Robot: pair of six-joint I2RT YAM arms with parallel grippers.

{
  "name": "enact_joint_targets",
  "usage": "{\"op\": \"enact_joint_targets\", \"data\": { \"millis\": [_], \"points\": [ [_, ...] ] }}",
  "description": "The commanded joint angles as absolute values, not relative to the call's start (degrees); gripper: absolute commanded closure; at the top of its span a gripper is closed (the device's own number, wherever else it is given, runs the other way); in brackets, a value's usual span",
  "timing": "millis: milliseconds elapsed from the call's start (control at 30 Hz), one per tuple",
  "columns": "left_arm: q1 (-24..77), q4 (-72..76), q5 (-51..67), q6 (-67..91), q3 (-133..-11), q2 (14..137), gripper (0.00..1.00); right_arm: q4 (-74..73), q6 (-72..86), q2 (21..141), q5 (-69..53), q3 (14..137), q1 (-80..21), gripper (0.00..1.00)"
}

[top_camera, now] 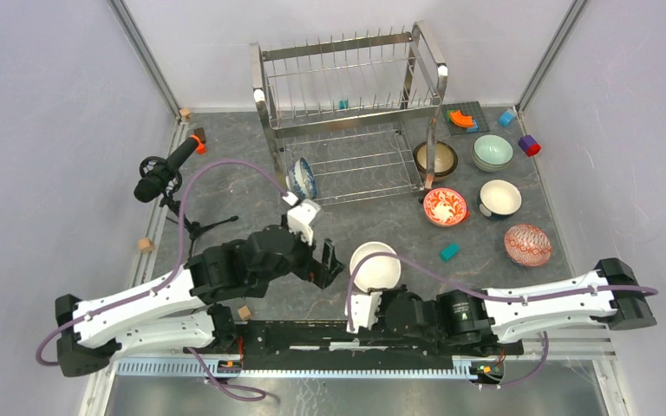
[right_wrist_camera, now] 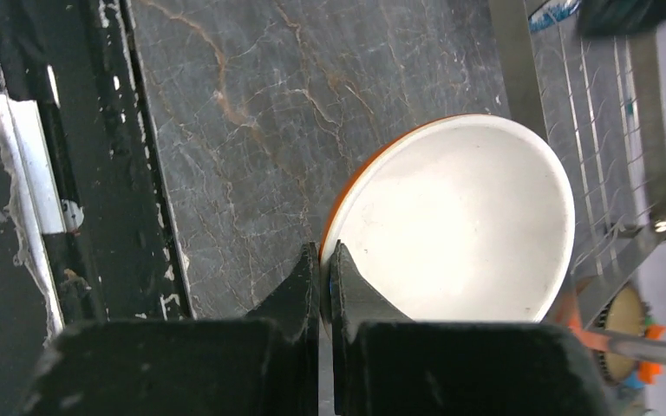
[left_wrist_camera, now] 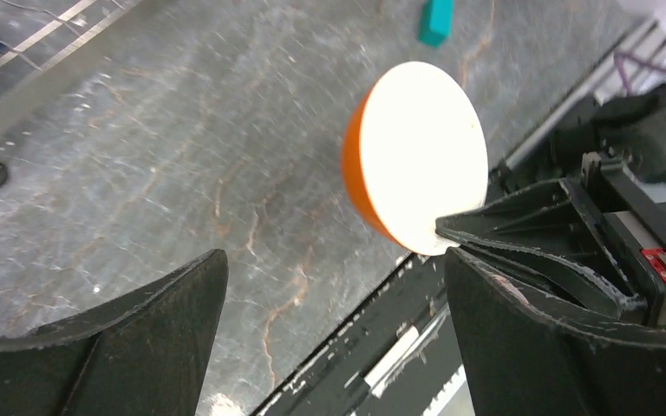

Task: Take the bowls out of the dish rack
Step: Place the bowl at the center of the board.

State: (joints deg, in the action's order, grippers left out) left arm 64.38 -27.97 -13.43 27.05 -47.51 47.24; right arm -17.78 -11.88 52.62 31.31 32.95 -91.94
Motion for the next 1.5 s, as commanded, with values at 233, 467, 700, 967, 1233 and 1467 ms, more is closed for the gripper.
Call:
{"op": "enact_joint_targets", "data": {
  "millis": [233, 467, 700, 967, 1233, 1467],
  "points": [
    [69.8, -33.6, -17.0, 26.7, -54.6, 58.8, 0.03, -17.8, -18.2, 57.1, 36.8, 37.5, -100.4, 1.0],
    [71.0, -35.7, -18.5, 26.2, -55.4, 61.5, 0.18, -16.7, -17.9, 58.5, 35.7, 37.8, -100.6, 1.0],
    [71.6, -37.5, -19.7, 27.3, -55.5, 64.7, 0.26, -16.6, -17.9, 62.2, 34.8, 40.3, -100.9, 1.0],
    [72.8, -37.9, -22.3, 28.9, -55.0, 67.4, 0.47, -16.4, -17.4, 64.5, 35.2, 41.9, -101.2, 1.0],
    [74.1, -38.0, -22.9, 29.1, -55.0, 69.0, 0.69, -16.3, -16.6, 66.3, 35.9, 42.7, -101.6, 1.0],
    [74.4, -37.9, -22.1, 29.6, -54.5, 69.6, 0.98, -15.9, -15.4, 67.5, 36.3, 43.4, -101.8, 0.98]
  ]
}}
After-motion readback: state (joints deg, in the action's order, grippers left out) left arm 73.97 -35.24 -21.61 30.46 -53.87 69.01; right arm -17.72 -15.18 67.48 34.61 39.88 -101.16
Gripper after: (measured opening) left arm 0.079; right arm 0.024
